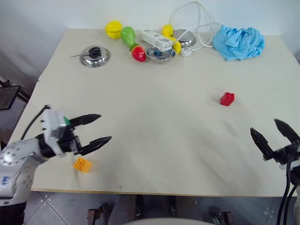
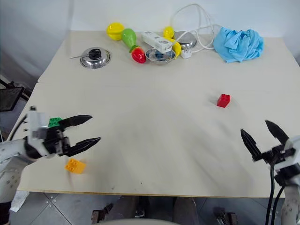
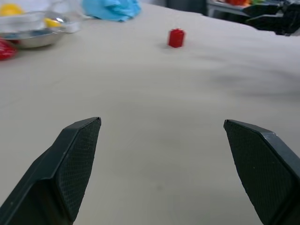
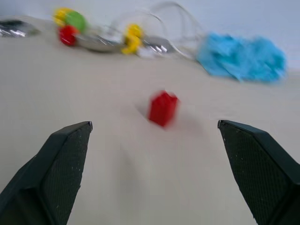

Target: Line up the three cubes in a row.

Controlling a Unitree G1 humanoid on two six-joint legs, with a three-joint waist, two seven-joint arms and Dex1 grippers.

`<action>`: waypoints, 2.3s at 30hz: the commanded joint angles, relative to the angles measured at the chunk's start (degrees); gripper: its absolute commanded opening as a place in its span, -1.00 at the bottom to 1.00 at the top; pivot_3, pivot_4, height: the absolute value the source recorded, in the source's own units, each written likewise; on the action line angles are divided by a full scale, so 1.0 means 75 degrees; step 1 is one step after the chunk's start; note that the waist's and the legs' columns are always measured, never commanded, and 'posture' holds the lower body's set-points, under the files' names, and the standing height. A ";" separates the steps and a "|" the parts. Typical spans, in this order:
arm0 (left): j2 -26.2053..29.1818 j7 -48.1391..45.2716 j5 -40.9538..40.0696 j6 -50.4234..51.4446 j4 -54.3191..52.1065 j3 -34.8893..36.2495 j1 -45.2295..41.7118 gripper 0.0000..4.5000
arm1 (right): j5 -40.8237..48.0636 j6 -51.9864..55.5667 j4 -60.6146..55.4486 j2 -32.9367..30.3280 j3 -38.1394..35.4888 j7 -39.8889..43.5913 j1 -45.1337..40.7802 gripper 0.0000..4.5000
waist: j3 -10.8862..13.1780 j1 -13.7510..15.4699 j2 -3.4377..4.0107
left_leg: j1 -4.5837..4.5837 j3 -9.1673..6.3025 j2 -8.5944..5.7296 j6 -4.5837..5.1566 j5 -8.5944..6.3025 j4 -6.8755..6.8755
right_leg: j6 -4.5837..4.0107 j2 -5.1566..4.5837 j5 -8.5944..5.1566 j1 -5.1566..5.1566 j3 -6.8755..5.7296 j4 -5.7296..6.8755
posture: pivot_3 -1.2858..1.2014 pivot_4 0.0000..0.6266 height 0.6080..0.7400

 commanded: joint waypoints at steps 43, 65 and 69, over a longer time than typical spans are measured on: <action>-0.0430 -0.0132 0.0683 -0.0400 0.0235 -0.0532 -0.0749 1.00 | -0.1570 0.6840 0.1220 -0.0084 0.3194 -0.4312 -0.6735 -0.34 | 0.0000 -0.0139 0.0006 | -0.0074 0.0084 0.0007 0.0005 0.0005 0.0007 | -0.0004 0.0002 -0.0001 -0.0140 0.0068 0.0061 | 0.03 -0.52 1.00; -0.0433 -0.1356 0.0572 -0.0873 0.0689 -0.0755 -0.1006 1.00 | -0.1427 -0.1137 0.5537 -0.2536 0.6959 0.6547 -0.7514 -0.34 | 0.0004 -0.0252 -0.0015 | -0.0056 0.0090 0.0018 0.0006 0.0004 0.0016 | 0.0015 0.0010 0.0009 -0.0115 0.0066 0.0030 | 0.03 -0.52 1.00; -0.0372 -0.1353 0.0546 -0.0813 0.0608 -0.0676 -0.0962 1.00 | -0.1463 -0.1685 0.6464 -0.2398 0.7497 0.6547 -0.7996 -0.34 | 0.0004 -0.0253 -0.0015 | -0.0057 0.0087 0.0015 0.0007 0.0004 0.0018 | 0.0015 0.0005 0.0009 -0.0114 0.0064 0.0031 | 0.03 -0.52 1.00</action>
